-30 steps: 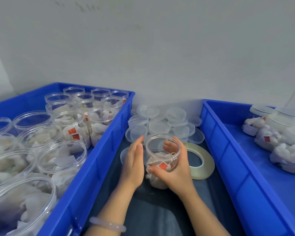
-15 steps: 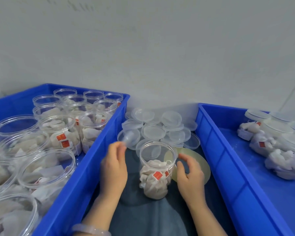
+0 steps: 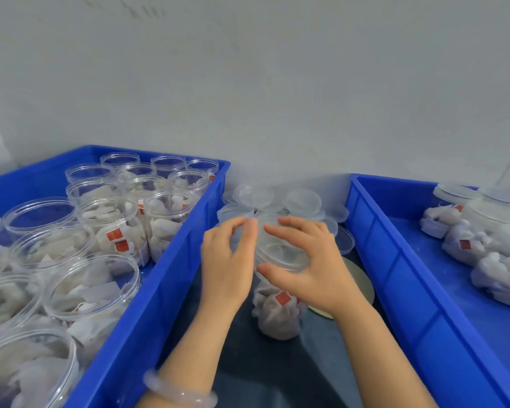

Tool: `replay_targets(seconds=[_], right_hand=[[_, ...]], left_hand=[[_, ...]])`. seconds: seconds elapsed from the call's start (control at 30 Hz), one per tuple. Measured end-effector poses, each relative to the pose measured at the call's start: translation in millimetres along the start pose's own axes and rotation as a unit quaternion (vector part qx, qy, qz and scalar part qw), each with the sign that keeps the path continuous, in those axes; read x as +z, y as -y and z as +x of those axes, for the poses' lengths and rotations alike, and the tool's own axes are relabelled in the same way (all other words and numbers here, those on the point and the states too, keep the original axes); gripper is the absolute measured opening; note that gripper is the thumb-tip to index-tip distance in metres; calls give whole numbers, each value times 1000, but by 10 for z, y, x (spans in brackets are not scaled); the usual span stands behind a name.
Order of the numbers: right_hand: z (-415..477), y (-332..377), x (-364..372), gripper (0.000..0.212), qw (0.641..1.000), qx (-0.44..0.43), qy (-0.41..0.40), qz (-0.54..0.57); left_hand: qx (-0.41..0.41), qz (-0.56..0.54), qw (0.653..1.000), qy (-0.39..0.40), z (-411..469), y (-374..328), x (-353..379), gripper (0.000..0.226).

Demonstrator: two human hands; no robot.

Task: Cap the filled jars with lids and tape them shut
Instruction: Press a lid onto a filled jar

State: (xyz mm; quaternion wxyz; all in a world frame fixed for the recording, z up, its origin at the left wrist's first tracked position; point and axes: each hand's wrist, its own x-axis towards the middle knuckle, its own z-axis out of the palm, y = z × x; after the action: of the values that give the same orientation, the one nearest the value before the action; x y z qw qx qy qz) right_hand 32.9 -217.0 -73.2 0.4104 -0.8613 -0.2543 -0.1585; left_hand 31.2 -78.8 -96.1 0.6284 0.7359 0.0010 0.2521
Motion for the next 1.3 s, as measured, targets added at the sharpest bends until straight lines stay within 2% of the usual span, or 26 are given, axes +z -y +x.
replay_targets(seconds=[0.07,0.1,0.2,0.27,0.4,0.6,0.67,0.73,0.87,0.9,0.97,1.03,1.1,1.2,1.3], right_hand=[[-17,-32,-40,56,1000,-3,23,4],[-34,-65,-49,57,999,-10,43,-7],[-88,-160,-31,58,999,-4,33,-7],[-95,-174,12,56,1000,15,20,14],[-51,-172,-14,55,998,11,64,12],[10,-171,-149,53,989,23,141,32],[-4,-160,-156,52,987,20,154,29],[-15,-148,-104,50,991,20,133,20],[-53,2,183,56,993,75,3,-90],[-67,42,215,62,988,75,13,-132],[-92,61,182,72,978,59,88,-177],[-61,40,63,70,976,67,140,-150],[-10,-2,-30,61,984,69,135,-93],[52,-12,-56,52,988,45,148,-10],[69,-17,-69,52,986,30,157,48]], left_hand=[[-56,-205,974,78,-118,117,137,53],[-84,-258,959,83,-185,184,220,59],[-76,-219,973,16,-286,386,402,61],[-60,-232,971,-20,-256,428,428,60],[-50,-234,969,-58,-242,467,449,54],[-73,-249,965,-26,-190,474,406,53],[-71,-225,971,-41,-198,489,403,54],[-62,-195,976,-76,-225,489,422,55],[-43,-168,977,-121,-216,520,428,53],[-43,-159,979,-123,-197,533,417,52],[-47,-189,974,-116,-178,528,392,57],[-24,-198,973,-114,-145,564,368,62],[-11,-204,975,-86,-118,610,363,59],[-74,-300,951,-10,-97,632,357,55],[-81,-325,942,-23,-90,645,344,54]])
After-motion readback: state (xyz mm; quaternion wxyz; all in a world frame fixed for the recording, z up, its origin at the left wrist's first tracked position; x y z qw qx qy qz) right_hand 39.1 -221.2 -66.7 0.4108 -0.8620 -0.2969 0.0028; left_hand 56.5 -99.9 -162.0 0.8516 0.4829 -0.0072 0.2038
